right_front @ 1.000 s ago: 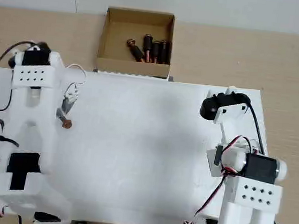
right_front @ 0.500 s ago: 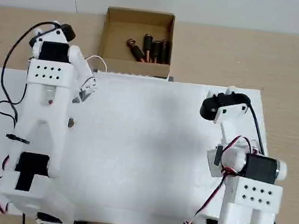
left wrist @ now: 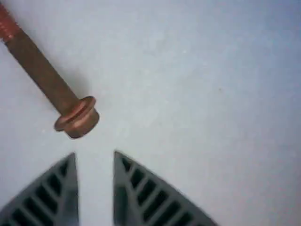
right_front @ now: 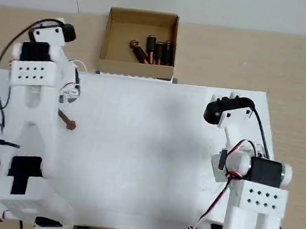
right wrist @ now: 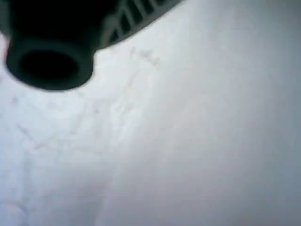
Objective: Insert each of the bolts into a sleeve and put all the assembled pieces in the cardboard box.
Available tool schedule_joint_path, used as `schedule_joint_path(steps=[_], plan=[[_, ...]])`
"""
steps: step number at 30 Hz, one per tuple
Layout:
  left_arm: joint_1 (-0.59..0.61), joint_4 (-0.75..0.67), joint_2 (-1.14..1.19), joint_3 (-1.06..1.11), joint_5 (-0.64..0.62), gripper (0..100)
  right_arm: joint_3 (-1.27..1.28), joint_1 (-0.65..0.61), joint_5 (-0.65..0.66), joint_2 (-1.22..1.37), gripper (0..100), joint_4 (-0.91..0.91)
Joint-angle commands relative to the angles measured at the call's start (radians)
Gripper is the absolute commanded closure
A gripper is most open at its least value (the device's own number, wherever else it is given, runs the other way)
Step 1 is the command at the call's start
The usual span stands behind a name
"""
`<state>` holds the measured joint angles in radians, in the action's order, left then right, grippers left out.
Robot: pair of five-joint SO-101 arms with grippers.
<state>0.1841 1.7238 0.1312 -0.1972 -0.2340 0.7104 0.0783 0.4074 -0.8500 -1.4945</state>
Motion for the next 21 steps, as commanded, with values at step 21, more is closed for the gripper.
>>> schedule_joint_path(steps=[21], plan=[[0.04,-0.219,0.048,0.255,-0.103,86,-0.006,-0.001,0.011,-0.019,99.2,-0.002]])
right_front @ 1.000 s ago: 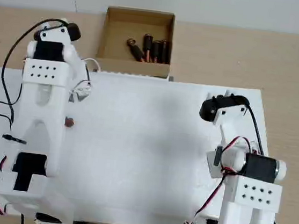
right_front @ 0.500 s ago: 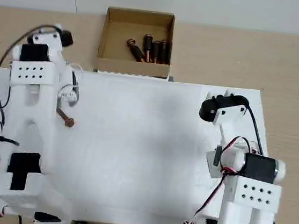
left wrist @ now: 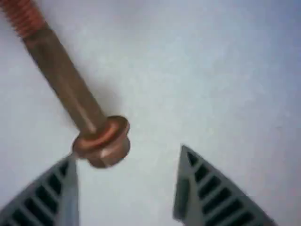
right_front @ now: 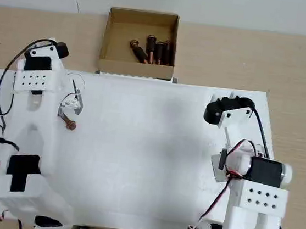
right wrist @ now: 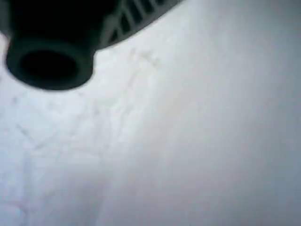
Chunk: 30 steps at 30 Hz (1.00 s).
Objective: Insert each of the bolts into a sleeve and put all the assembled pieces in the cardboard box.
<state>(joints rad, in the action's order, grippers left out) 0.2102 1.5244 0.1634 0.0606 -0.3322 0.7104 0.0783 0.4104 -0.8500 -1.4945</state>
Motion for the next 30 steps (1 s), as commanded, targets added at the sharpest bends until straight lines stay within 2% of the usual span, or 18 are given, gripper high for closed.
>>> schedule_joint_path(steps=[1,10,18,23,26,30], plan=[[0.023,-0.02,0.035,-0.007,-0.005,86,-0.006,-0.001,0.008,-0.019,99.2,-0.002],[0.086,-0.052,0.143,-0.008,-0.005,87,-0.006,-0.001,0.008,-0.018,99.2,0.001],[0.08,-0.106,0.203,-0.008,-0.006,87,-0.006,-0.001,0.008,-0.015,99.2,0.005],[0.078,-0.104,0.201,-0.008,-0.006,97,-0.006,-0.001,0.008,-0.012,99.2,0.007],[0.078,-0.098,0.199,-0.008,-0.008,98,-0.006,-0.001,0.008,-0.012,99.2,0.007],[0.071,-0.049,0.199,-0.008,-0.114,99,-0.006,-0.001,0.008,-0.013,99.2,0.007]])
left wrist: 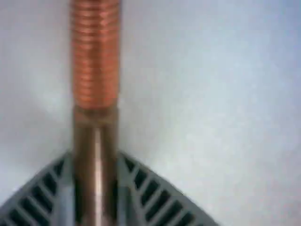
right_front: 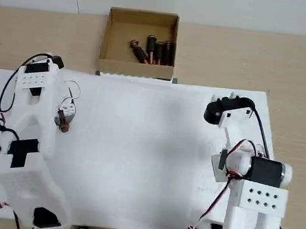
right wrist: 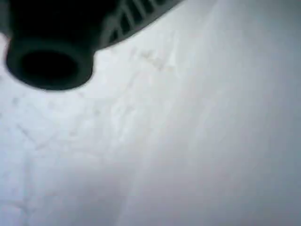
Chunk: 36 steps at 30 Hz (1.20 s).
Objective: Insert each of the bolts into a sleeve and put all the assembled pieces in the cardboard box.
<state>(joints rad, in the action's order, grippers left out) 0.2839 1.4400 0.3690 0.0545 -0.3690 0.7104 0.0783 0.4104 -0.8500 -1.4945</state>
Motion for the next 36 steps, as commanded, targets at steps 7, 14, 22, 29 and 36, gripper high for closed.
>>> schedule_joint_path(steps=[7,14,22,29,36], plan=[[-0.074,0.176,-0.008,-0.116,-0.175,99,-0.006,-0.001,0.008,-0.018,99.2,0.007],[-0.144,0.29,-0.006,-0.384,-0.437,99,-0.006,-0.001,0.008,-0.018,99.2,0.007],[-0.183,0.285,0.003,-0.424,-0.97,99,-0.006,-0.001,0.008,-0.018,99.2,0.007],[-0.16,0.282,0.005,-0.423,-1.257,99,-0.006,-0.001,0.008,-0.018,99.2,0.007],[-0.166,0.282,0.005,-0.423,-1.252,99,-0.006,-0.001,0.008,-0.016,99.2,0.007]])
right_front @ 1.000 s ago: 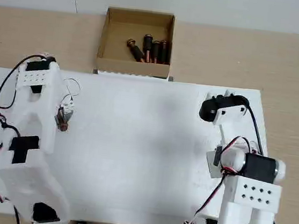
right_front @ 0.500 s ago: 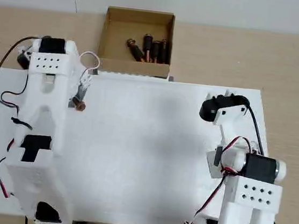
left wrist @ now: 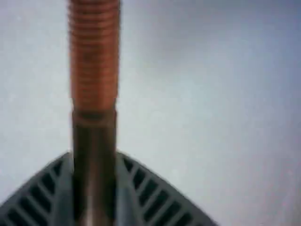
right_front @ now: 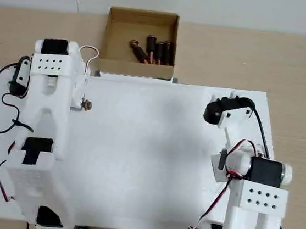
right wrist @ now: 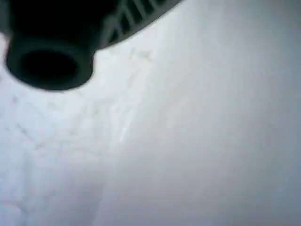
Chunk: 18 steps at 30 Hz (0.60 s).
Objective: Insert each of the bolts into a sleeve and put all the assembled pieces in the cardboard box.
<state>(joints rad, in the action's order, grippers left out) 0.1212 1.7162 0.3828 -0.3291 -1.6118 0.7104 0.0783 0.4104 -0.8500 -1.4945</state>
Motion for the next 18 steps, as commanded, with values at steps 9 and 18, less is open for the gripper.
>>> schedule_joint_path(steps=[9,18], plan=[[0.002,0.008,-0.011,-0.041,-0.008,99,-0.006,0.001,0.031,-0.018,99.2,0.007],[0.002,0.008,-0.011,-0.041,0.135,91,-0.006,0.001,0.031,-0.019,99.2,0.007]])
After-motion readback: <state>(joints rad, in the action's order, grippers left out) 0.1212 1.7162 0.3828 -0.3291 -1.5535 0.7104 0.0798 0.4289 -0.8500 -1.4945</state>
